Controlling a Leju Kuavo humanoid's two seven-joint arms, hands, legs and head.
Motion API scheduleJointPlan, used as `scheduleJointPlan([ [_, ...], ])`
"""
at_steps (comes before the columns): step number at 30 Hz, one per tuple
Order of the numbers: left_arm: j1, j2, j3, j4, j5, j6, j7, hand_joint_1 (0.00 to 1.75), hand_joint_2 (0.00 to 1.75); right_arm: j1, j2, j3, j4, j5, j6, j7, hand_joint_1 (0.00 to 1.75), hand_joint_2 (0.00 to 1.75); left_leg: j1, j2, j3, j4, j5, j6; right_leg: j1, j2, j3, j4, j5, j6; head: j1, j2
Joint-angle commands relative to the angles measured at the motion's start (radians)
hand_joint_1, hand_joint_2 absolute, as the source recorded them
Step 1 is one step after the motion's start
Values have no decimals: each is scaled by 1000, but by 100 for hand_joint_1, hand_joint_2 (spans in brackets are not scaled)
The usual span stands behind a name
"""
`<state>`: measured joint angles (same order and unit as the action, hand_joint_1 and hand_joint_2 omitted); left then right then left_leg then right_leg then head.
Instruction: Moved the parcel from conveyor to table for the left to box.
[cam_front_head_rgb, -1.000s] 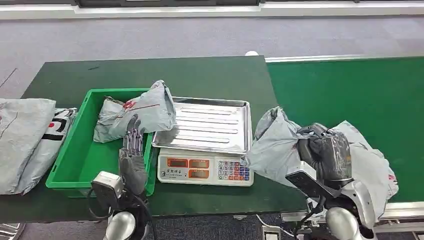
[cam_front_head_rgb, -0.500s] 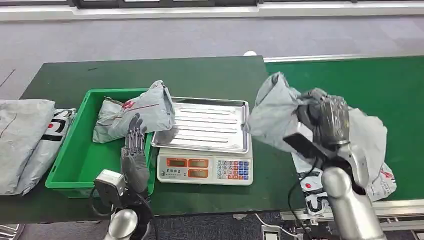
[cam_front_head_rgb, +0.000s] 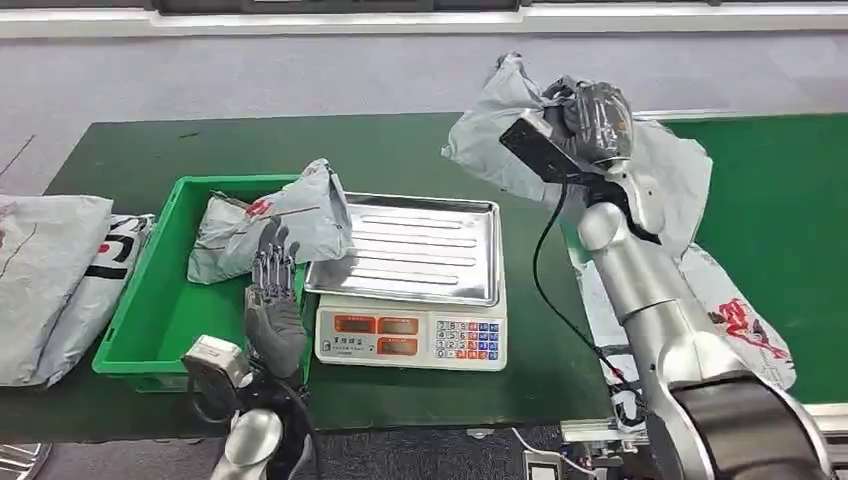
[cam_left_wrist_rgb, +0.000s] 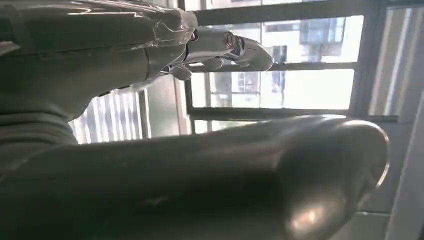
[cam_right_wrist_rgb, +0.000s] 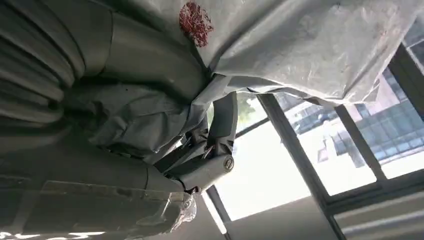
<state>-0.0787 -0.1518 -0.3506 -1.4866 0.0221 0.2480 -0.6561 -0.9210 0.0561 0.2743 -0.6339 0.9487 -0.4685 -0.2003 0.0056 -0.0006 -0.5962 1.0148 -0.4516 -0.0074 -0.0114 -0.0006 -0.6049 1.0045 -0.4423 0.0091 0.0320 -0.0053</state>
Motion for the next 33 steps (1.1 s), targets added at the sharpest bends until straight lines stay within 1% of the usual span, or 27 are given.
scheduleJointPlan([
  [1, -21, 5, -46, 28, -13, 25, 6, 0, 0, -44, 171, 95, 220, -33, 46, -27, 175, 175, 0, 5, 3, -2, 0, -1, 0, 5, 1, -2, 1, -1, 0, 0],
  [2, -22, 5, -46, 29, -13, 25, 6, 0, 0, -41, 175, 96, 220, -33, 42, -26, 175, 175, 0, 4, 2, -1, 0, 0, 0, 4, 0, -1, 1, -1, 0, 0],
  [3, -30, 3, -47, 41, -13, 25, 7, 0, 0, -24, 199, 103, 225, -36, 42, -35, 175, 175, 0, 5, 3, -3, 0, -1, 0, 4, 1, -2, 1, -1, 0, 0],
  [4, -30, 3, -47, 41, -13, 25, 7, 0, 0, -24, 199, 103, 225, -36, 42, -35, 175, 175, 0, 2, 2, -1, 0, 0, 0, 1, 1, -1, 0, -1, 0, 0],
  [5, -36, 2, -47, 46, -13, 25, 7, 0, 0, -13, 211, 109, 226, -30, 28, -28, 175, 175, 0, 4, 4, -3, 0, -1, 1, 3, 2, -2, 0, -1, 0, 0],
  [11, -40, 1, -47, 55, -12, 26, 7, 0, 0, -23, 203, 110, 233, -39, 32, -32, 175, 175, 0, 0, 1, -1, 0, 0, 0, -1, 0, -1, 0, 0, 0, 0],
  [12, -43, 1, -47, 57, -11, 24, 7, 0, 0, -19, 210, 108, 236, -53, 57, -42, 175, 175, 1, -1, 1, -2, 1, 0, 1, -1, 1, -2, 0, -1, 0, 0],
  [16, -68, -2, -54, 77, -11, 23, 14, 0, 0, 20, 253, 124, 246, -63, 63, -47, 175, 175, 0, 1, 3, -3, 1, 0, 0, 0, 2, -3, 0, -1, 0, 0],
  [17, -75, -8, -49, 84, -12, 18, 13, 0, 0, 25, 269, 127, 265, -66, 55, -48, 175, 175, 0, 1, 1, -1, 0, 0, 0, 0, 1, -1, 0, -1, 0, 0],
  [22, -82, -24, -44, 80, -25, 10, 18, 0, 0, 6, 272, 136, 290, -46, 20, -22, 175, 175, 1, -1, 1, -2, 1, -1, 1, -1, 1, -2, 0, -1, 0, 0],
  [23, -82, -31, -36, 78, -32, 9, 21, 0, 0, -3, 270, 140, 300, -28, -5, 7, 89, 175, 1, 0, 2, -3, 1, -1, 1, -1, 2, -3, 0, -1, 0, 0],
  [24, -81, -37, -28, 72, -39, 9, 23, 0, 0, -8, 265, 150, 304, 2, -62, 33, 0, 175, 0, 0, 0, -1, 0, 0, 0, -1, 0, 0, 0, -1, 0, 0],
  [25, -79, -39, -24, 66, -46, 9, 26, 0, 0, -11, 263, 142, 308, -2, -62, 37, 0, 175, 1, -1, 1, -1, 0, 0, 1, -1, 0, -1, 0, -1, 0, 0],
  [26, -78, -40, -17, 59, -54, 9, 29, 0, 0, -7, 251, 146, 303, 20, -123, 38, 0, 0, 0, 0, 1, -2, 1, 0, 0, -1, 1, -2, 0, -1, 0, 0],
  [27, -78, -41, -12, 58, -60, 11, 32, 0, 0, -8, 247, 141, 307, 27, -146, 32, 0, 0, 0, 0, 0, 0, 0, 0, 0, -1, -1, -1, 0, 0, 0, 0],
  [28, -79, -41, -10, 59, -62, 10, 33, 0, 0, -8, 244, 136, 309, 26, -146, 26, 0, 0, 0, -1, 1, -2, 1, 0, 0, -2, 1, -2, 0, 0, 0, 0],
  [30, -79, -41, -10, 59, -62, 10, 33, 0, 0, -8, 244, 136, 309, 26, -146, 26, 0, 0, 0, -1, -1, 0, 0, 0, 0, -1, -1, -1, 0, 0, 0, 0],
  [31, -81, -44, -6, 65, -68, 8, 34, 0, 0, -3, 241, 126, 305, 40, -200, 21, 0, 0, 0, -1, 0, -1, 0, 0, 0, -1, 0, -1, 0, 0, 0, 0],
  [32, -84, -44, -8, 68, -72, 6, 36, 0, 0, -2, 235, 125, 299, 56, -230, 26, 0, 0, 0, -1, 1, -2, 1, 0, 0, -1, 1, -2, 0, -1, 0, 0],
  [33, -87, -48, -8, 71, -74, 7, 35, 0, 0, 25, 223, 95, 230, 140, -230, 53, 0, 0, 0, -1, 0, -1, 0, 0, 0, -1, 0, -1, 0, -1, 0, 0],
])
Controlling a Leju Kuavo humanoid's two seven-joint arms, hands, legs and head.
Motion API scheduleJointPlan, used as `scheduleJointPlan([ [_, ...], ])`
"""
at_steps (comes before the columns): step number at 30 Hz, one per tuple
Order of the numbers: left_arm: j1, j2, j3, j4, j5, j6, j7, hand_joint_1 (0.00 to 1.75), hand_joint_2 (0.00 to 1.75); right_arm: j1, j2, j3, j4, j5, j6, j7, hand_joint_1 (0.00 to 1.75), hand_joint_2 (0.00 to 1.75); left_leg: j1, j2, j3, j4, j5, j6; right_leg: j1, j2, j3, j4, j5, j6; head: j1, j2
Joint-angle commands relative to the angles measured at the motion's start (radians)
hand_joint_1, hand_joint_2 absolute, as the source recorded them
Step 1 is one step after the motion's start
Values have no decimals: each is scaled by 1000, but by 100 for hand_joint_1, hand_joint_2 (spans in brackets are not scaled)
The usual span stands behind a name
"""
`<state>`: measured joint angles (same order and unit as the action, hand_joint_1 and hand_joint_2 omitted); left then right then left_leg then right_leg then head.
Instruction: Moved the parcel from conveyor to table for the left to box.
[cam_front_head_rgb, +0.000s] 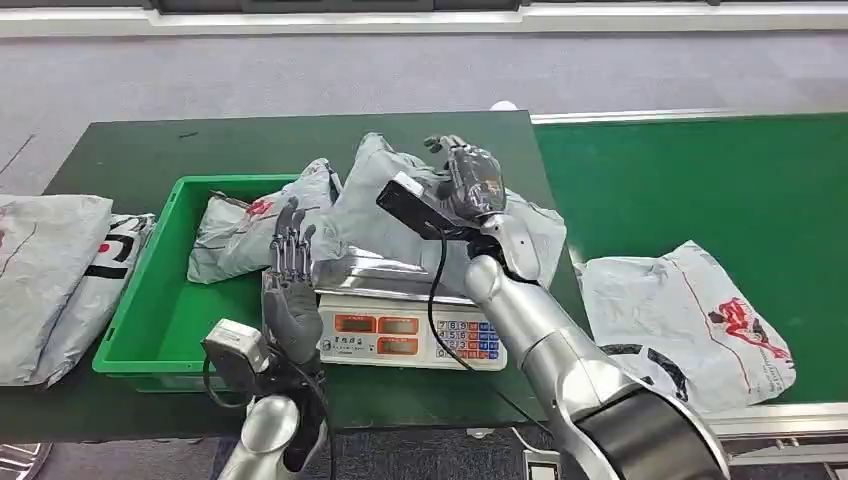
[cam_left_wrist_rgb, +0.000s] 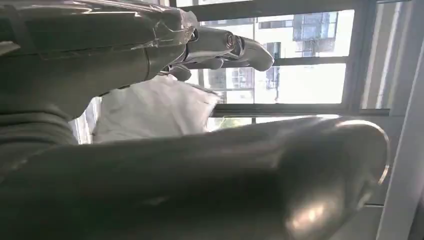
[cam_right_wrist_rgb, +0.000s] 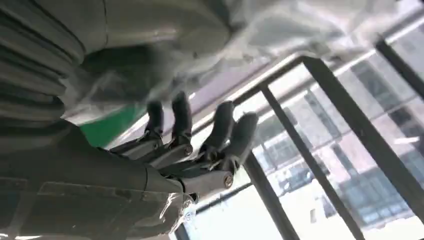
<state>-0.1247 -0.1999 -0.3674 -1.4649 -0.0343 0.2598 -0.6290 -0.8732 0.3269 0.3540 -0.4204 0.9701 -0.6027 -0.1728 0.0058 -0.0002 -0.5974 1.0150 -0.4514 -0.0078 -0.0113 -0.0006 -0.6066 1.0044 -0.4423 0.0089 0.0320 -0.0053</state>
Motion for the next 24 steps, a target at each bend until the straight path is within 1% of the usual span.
scheduleJointPlan([
  [1, -43, -2, 9, 51, -19, -4, 8, 0, 0, -5, -50, -17, -26, 174, -95, 34, 0, 0, 0, -3, 2, -2, 1, 0, 0, -3, 3, -2, 0, -1, 0, 0],
  [2, -45, -5, 7, 53, -22, -2, 10, 0, 0, 19, -52, -64, -80, 261, -95, 41, 0, 0, 0, -3, 3, -2, 1, 0, 1, -4, 4, -2, 0, -1, 0, 0],
  [3, -46, -10, 10, 57, -24, 7, 15, 0, 0, 28, -47, -99, -99, 306, -95, 34, 0, 0, 0, -3, 1, -1, 1, 0, 1, -4, 2, -1, 0, 0, 0, 0],
  [5, -50, -13, 13, 62, -25, 13, 18, 0, 0, 37, -45, -130, -117, 361, -95, 28, 0, 0, 1, -4, 3, -3, 1, 0, 1, -5, 5, -4, 0, -1, 0, 0],
  [6, -51, -17, 15, 65, -26, 17, 20, 0, 0, 44, -43, -145, -132, 397, -95, 34, 0, 0, 1, -3, 2, -2, 1, 0, 1, -3, 3, -2, 0, 0, 0, 0],
  [9, -51, -32, 27, 64, -48, 70, 33, 0, 0, 58, -37, -198, -151, 427, -95, 15, 0, 0, 1, -5, 3, -3, 1, 0, 1, -4, 4, -4, 0, -1, 0, 0],
  [12, -49, -37, 29, 60, -52, 95, 35, 0, 0, 67, -34, -219, -172, 442, -95, 1, 0, 0, 0, -2, 1, -1, 0, 0, 0, -2, 2, -1, 0, 0, 0, 0],
  [14, -50, -38, 28, 61, -50, 118, 42, 0, 0, 75, -24, -264, -195, 425, -95, -43, 0, 0, 0, -3, 2, -2, 1, 0, 0, -3, 3, -2, 0, 0, 0, 0],
  [15, -49, -39, 30, 61, -40, 147, 39, 0, 0, 84, -7, -319, -219, 388, -95, -106, 0, 0, 0, -2, 2, -2, 0, 0, 0, -2, 2, -2, 0, 0, 0, 0],
  [16, -49, -35, 24, 64, -42, 177, 32, 0, 0, 97, 18, -395, -251, 315, -95, -208, 0, 0, 0, -2, 1, -1, 0, 0, 0, -2, 1, -1, 0, 0, 0, 0],
  [17, -59, -24, 13, 77, -56, 206, 46, 0, 0, 111, 22, -418, -284, 138, -95, -339, 0, 0, 0, -2, 1, -1, 1, 0, 0, -2, 2, -1, 0, 0, 0, 0],
  [21, -59, -24, 13, 77, -56, 206, 46, 0, 0, 111, 22, -418, -284, 138, -95, -339, 0, 0, 0, -2, 1, -1, 0, 0, 0, -2, 1, -1, 0, 0, 0, 0],
  [22, -75, -17, 10, 98, -49, 192, 76, 0, 0, 163, 22, -405, -410, -20, -95, -442, 0, 0, 0, -2, 2, -2, 0, 0, 0, -2, 3, -2, 0, -1, 0, 0],
  [23, -87, -7, 5, 113, -64, 191, 82, 0, 0, 222, 22, -316, -504, -255, -95, -525, 0, 0, 0, -2, 1, -1, 0, 0, 0, -2, 2, -1, 0, 0, 0, 0],
  [24, -95, 1, -1, 128, -99, 207, 95, 0, 0, 275, 22, -257, -600, -332, -95, -525, 0, 0, 0, -3, 2, -2, 1, 0, 1, -3, 3, -2, 0, -1, 0, 0],
])
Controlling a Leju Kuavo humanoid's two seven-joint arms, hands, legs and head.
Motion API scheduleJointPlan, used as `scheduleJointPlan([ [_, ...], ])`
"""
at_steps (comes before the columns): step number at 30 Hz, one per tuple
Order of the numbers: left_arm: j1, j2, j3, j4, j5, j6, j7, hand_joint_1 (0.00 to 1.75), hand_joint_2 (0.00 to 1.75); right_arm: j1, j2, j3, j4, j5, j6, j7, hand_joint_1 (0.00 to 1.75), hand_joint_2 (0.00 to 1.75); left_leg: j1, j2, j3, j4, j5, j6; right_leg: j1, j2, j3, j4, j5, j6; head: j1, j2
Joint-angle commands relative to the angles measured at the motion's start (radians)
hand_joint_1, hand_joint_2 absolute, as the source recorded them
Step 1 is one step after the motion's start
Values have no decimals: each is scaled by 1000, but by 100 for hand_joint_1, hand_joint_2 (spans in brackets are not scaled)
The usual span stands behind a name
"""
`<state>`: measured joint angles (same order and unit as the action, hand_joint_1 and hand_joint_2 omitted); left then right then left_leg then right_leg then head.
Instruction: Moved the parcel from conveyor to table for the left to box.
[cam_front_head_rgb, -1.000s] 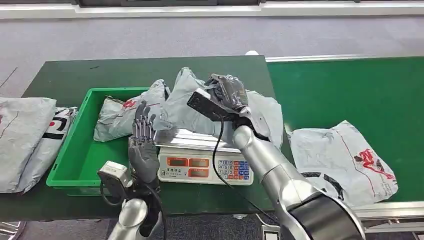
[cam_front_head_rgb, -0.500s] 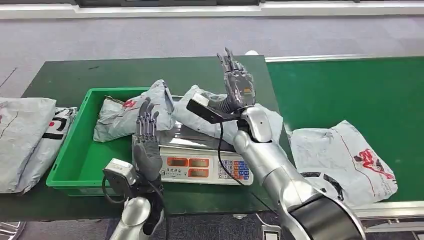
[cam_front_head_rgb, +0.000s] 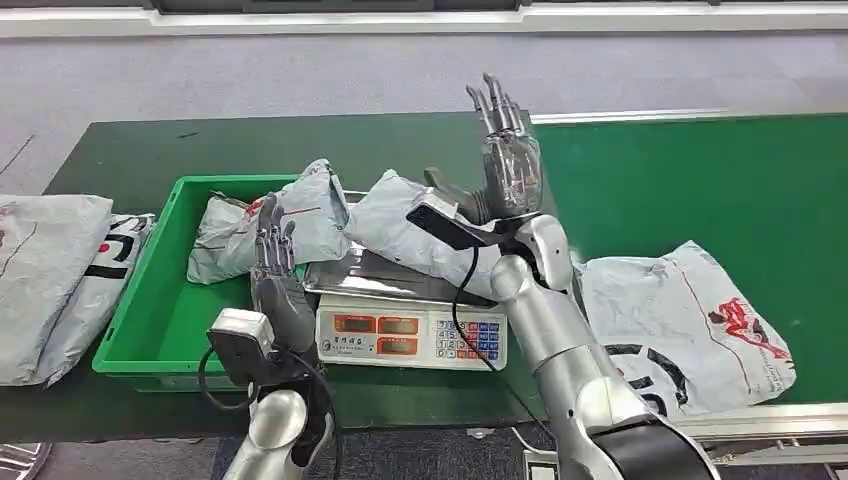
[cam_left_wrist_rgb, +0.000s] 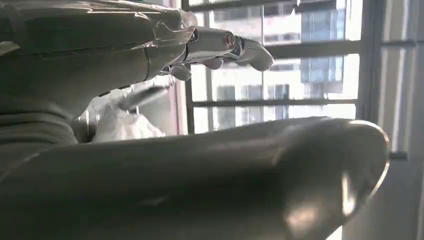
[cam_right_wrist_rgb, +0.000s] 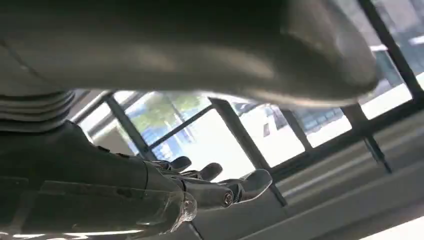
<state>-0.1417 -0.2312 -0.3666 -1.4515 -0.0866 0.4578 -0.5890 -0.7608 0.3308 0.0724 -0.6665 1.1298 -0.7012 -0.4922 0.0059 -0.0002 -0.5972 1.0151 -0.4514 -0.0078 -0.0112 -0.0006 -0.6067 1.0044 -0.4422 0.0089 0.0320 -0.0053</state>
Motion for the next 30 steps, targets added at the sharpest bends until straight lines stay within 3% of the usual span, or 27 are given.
scheduleJointPlan([
  [1, -91, 46, -11, 144, -101, 14, 90, 0, 0, 279, -6, 145, -532, -624, 3, -206, 0, 0, 0, -2, 1, -2, 1, 0, 0, -2, 2, -2, 0, -1, 0, 0],
  [3, -103, 52, -15, 181, -123, -2, 116, 0, 0, 420, -33, 211, -762, -652, 3, -206, 0, 0, 1, -5, 2, -3, 1, 0, 1, -5, 4, -3, -1, -1, 0, 0],
  [6, -103, 52, -15, 181, -123, -2, 116, 0, 0, 420, -33, 211, -762, -652, 3, -206, 0, 0, 0, -6, 3, -3, 0, 0, 0, -6, 5, -3, -2, -1, 0, 0],
  [7, -103, 52, -15, 181, -123, -2, 116, 0, 0, 420, -33, 211, -762, -652, 3, -206, 0, 175, 0, -3, 1, -1, 0, 0, 0, -3, 2, -1, -2, 0, 0, 0],
  [8, -254, 82, -124, 380, -443, -132, 303, 0, 0, 651, -76, 332, -1207, -651, 3, -206, 0, 175, 0, -1, 2, -2, -2, -1, 0, -1, 2, -1, -2, -1, 0, 0],
  [9, -254, 82, -124, 380, -443, -132, 303, 0, 0, 651, -76, 332, -1207, -651, 3, -206, 0, 175, 1, -9, -1, -2, -1, -2, 1, -9, 2, -2, -3, -1, 0, 0],
  [10, -316, 61, -129, 464, -484, -132, 290, 0, 0, 730, -90, 379, -1287, -607, 3, -206, 0, 175, 1, -13, 0, -3, 0, -2, 1, -13, 4, -2, -4, -1, 0, 0],
  [12, -377, 34, -123, 566, -535, -149, 279, 0, 0, 735, -120, 429, -1246, -605, 3, -206, 0, 175, 0, -12, 1, -2, 0, -1, 0, -11, 3, -2, -4, 0, 0, 0],
  [13, -423, 21, -130, 626, -581, -160, 293, 0, 175, 705, -116, 428, -1221, -644, 3, -206, 0, 175, 1, -21, 0, -2, 0, 0, 1, -21, 8, -3, -9, 2, 0, 0],
  [16, -423, 21, -130, 626, -581, -160, 293, 0, 175, 705, -116, 428, -1221, -644, 3, -206, 0, 175, 1, -9, 1, -1, -1, 0, 1, -11, 4, -3, -4, -2, 0, 0],
  [22, -423, 21, -130, 626, -581, -160, 293, 0, 175, 705, -116, 428, -1221, -644, 3, -206, 0, 175, 0, -4, 2, -2, -1, 0, 0, -5, 3, -2, -3, -2, 0, 0],
  [26, -577, -19, -201, 890, -736, -173, 343, 0, 175, 655, -93, 401, -1201, -658, 3, -206, 0, 175, 0, -5, 1, 0, -1, 0, 0, -6, 2, -1, -3, -2, 0, 0],
  [30, -660, -49, -238, 1059, -813, -167, 391, 0, 175, 612, -80, 402, -1168, -686, 3, -206, 0, 175, 0, -4, 1, 0, -1, 0, 0, -4, 2, 0, -3, -2, 0, 0],
])
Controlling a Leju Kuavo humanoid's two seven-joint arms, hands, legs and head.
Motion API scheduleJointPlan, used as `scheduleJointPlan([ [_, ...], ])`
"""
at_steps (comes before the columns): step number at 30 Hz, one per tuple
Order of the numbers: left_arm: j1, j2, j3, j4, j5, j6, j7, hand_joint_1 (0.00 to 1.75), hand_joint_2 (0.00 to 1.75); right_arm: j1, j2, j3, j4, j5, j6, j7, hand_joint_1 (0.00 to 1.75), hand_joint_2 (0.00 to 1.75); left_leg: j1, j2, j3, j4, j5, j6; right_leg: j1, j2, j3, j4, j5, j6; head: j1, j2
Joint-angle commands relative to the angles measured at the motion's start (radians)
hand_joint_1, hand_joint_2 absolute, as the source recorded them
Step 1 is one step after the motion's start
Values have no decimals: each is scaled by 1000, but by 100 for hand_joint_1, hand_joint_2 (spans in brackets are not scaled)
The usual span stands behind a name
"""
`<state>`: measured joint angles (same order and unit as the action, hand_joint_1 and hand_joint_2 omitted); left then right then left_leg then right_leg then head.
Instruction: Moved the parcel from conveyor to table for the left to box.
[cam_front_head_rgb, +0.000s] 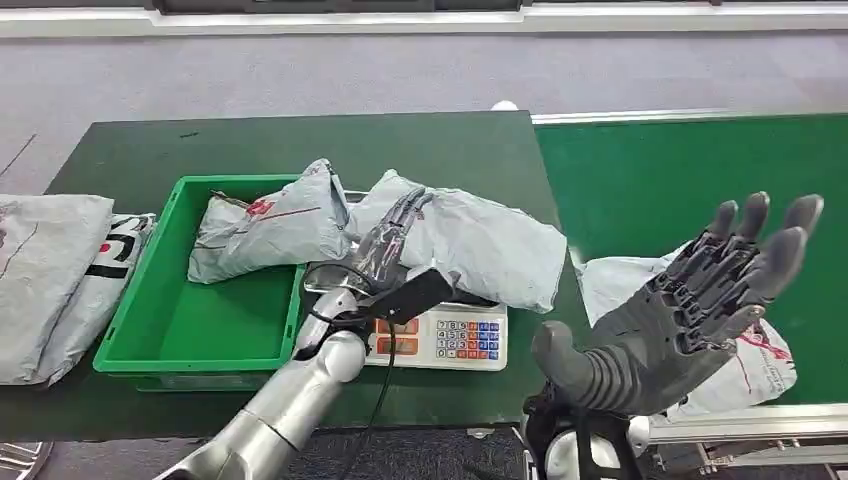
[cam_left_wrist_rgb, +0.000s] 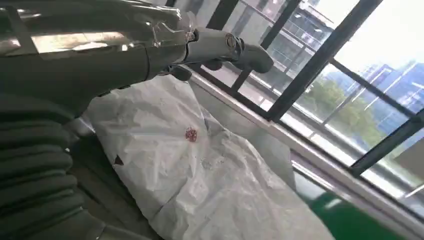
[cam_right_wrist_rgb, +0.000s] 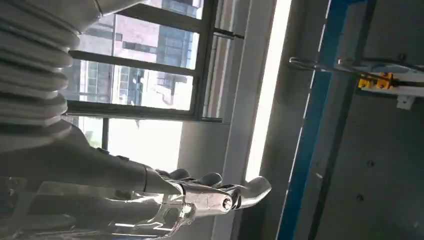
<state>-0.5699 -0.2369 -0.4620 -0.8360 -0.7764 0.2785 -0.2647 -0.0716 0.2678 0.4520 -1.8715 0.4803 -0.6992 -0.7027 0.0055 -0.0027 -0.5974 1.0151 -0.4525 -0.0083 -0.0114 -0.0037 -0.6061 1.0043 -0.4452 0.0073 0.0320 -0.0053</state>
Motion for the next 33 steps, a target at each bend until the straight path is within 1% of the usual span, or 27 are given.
scheduleJointPlan([
  [1, -232, -43, -143, 443, -123, 12, 67, 0, 175, -78, -17, 22, 37, -36, 1, 5, 0, 175, 0, 0, 2, -1, 0, 0, 0, 0, 2, -1, 1, 0, 0, 0],
  [3, -232, -43, -143, 443, -123, 12, 67, 0, 175, -78, -17, 22, 37, -36, 1, 5, 0, 175, 0, 1, 2, -1, 0, 0, 0, 2, 2, -2, 2, 0, 0, 0],
  [4, -278, -44, -207, 506, -212, -17, 164, 0, 175, -103, -18, 37, 58, -70, 1, 5, 0, 175, 0, 1, 2, -1, 0, 0, 0, 1, 2, -1, 1, 0, 0, 0],
  [5, -324, -54, -243, 557, -263, -77, 236, 0, 175, -136, -10, 41, 92, -84, 1, 5, 0, 175, 0, 2, 3, -2, 0, 0, 0, 2, 3, -2, 2, 0, 0, 0],
  [6, -352, -54, -246, 578, -274, -104, 260, 0, 175, -164, 4, 42, 122, -85, 1, 5, 0, 175, 0, 0, 0, 0, 0, 0, 0, 1, 0, 0, 1, 0, 0, 0],
  [9, -386, -46, -251, 601, -300, -119, 319, 0, 175, -199, 13, 53, 170, -95, 1, 5, 0, 175, 1, 3, 0, 0, 0, 0, 1, 3, 0, 0, 2, 0, 0, 0],
  [10, -386, -46, -251, 601, -300, -119, 319, 0, 175, -199, 13, 53, 170, -95, 1, 5, 0, 175, 1, 4, 2, -1, 0, -1, 1, 5, 1, -1, 3, 0, 0, 0],
  [13, -386, -46, -251, 601, -300, -119, 319, 0, 175, -199, 13, 53, 170, -95, 1, 5, 0, 175, 0, 3, 2, -1, 1, -1, 1, 3, 1, -1, 3, -1, 0, 0],
  [15, -405, -25, -255, 614, -326, -139, 389, 0, 175, -217, 6, 71, 203, -121, 1, 5, 0, 175, 0, 2, 2, -1, 1, -1, 1, 3, 1, 0, 2, -1, 0, 0],
  [18, -421, 6, -250, 636, -334, -211, 421, 0, 175, -259, 10, 85, 265, -151, 1, 5, 0, 175, 1, 5, 3, -2, 0, -1, 1, 6, 2, -1, 3, -1, 0, 0],
  [23, -423, 15, -256, 644, -343, -233, 436, 0, 175, -275, 14, 88, 287, -160, 1, 5, 0, 175, 1, 7, 4, -3, 1, -1, 1, 8, 2, -2, 4, -1, 0, 0],
  [24, -421, 19, -255, 645, -344, -247, 442, 0, 175, -285, 14, 90, 304, -166, 1, 5, 0, 175, 1, 6, 2, -1, 0, -1, 1, 6, 1, 0, 3, -1, 0, 0],
  [25, -403, 48, -283, 624, -367, -264, 452, 175, 175, -331, 15, 101, 389, -194, 1, 5, 0, 175, 1, 6, 2, -1, 1, -1, 1, 6, 1, 0, 3, -1, 0, 0],
  [26, -405, 46, -276, 634, -366, -266, 447, 175, 175, -341, 12, 103, 403, -203, 1, 5, 0, 175, 1, 7, 3, -2, 1, -1, 1, 8, 2, 0, 4, -1, 0, 0],
  [27, -405, 46, -276, 634, -366, -266, 447, 175, 175, -341, 12, 103, 403, -203, 1, 5, 0, 175, 0, 5, 4, -3, 1, -1, 0, 5, 2, -1, 3, -1, 0, 0],
  [28, -405, 46, -276, 634, -366, -266, 447, 175, 175, -341, 12, 103, 403, -203, 1, 5, 0, 175, 1, 7, 6, -4, 2, -1, 1, 8, 4, -3, 5, -1, 0, 0],
  [31, -405, 46, -276, 634, -366, -266, 447, 175, 175, -341, 12, 103, 403, -203, 1, 5, 0, 175, 1, 4, 4, -2, 2, -2, 1, 4, 3, 0, 3, -1, 0, 0],
  [33, -405, 46, -276, 634, -366, -266, 447, 175, 175, -341, 12, 103, 403, -203, 1, 5, 0, 175, 1, 4, 5, -2, 2, -2, 1, 4, 4, -1, 4, -1, 0, 0],
])
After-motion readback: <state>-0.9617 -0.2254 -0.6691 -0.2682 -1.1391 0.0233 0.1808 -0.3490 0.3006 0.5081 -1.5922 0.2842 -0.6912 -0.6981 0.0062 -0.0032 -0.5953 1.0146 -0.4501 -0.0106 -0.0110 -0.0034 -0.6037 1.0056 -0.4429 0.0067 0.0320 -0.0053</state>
